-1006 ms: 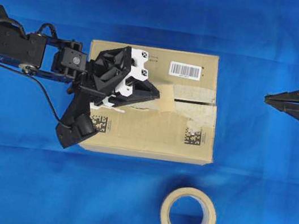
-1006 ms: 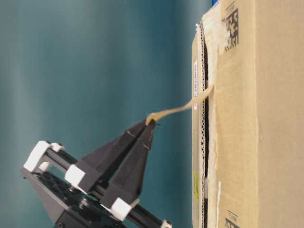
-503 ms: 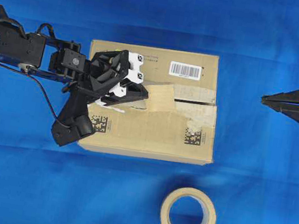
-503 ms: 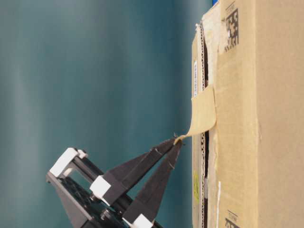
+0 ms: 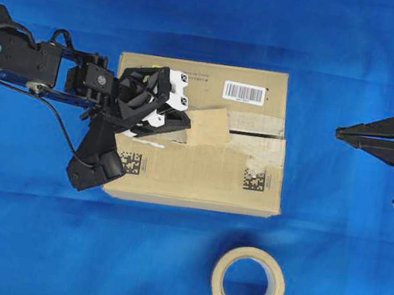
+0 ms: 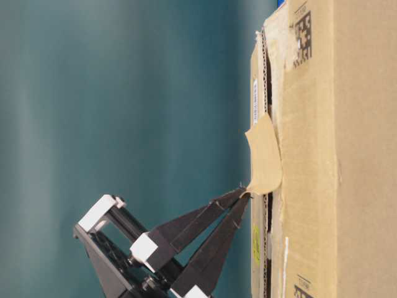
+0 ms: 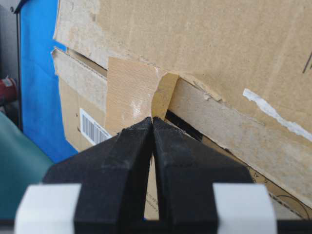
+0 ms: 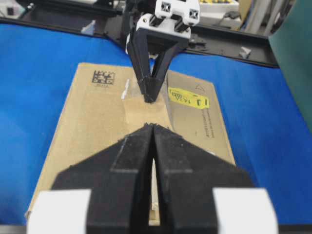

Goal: Apply tape along the seams of the closed cardboard box to seal it securely.
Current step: 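Bring the right gripper in to press the tape onto the seam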

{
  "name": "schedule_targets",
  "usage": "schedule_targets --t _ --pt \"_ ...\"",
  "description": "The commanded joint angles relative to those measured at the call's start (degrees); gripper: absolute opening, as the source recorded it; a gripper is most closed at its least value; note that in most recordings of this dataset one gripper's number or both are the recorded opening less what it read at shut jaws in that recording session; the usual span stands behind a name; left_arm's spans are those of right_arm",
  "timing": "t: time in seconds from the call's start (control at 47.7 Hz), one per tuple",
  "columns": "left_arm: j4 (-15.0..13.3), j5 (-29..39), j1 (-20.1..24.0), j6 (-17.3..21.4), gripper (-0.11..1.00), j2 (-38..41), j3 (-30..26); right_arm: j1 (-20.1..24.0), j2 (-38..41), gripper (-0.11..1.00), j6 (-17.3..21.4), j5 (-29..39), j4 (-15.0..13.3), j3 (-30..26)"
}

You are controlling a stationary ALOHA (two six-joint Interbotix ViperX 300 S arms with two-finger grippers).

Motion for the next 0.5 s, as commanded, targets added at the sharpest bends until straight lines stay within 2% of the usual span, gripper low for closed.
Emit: schedule_targets --t 0.0,0.042,0.168,0.21,0.251,0.398,0.482 --pt "0.0 -0.2 0.1 0.1 0.00 -0.4 -1.1 -0.1 0.9 0.04 0.0 -1.2 0.0 -1.9" --pt "0.1 -0.2 0.1 0.1 0.00 -0.4 -1.2 -0.1 1.3 0.11 0.0 -1.5 0.0 -2.2" --pt "0.1 -0.2 0.1 0.0 0.00 -0.4 -1.2 -0.2 3.8 0.49 0.1 -2.2 0.2 -3.6" --pt "0.1 -0.2 0.1 0.0 0.00 -0.4 -1.2 -0.2 4.7 0.59 0.2 -2.6 0.2 -4.2" --pt "0.1 -0.2 0.1 0.0 0.00 -0.4 -1.2 -0.2 6.2 0.61 0.2 -3.3 0.2 -5.1" --pt "0.1 -0.2 0.1 0.0 0.00 -0.4 -1.3 -0.2 10.9 0.51 0.2 -5.3 0.2 -7.9" --pt "0.1 -0.2 0.1 0.0 0.00 -0.4 -1.3 -0.2 14.9 0.51 0.6 -6.8 0.3 -9.8"
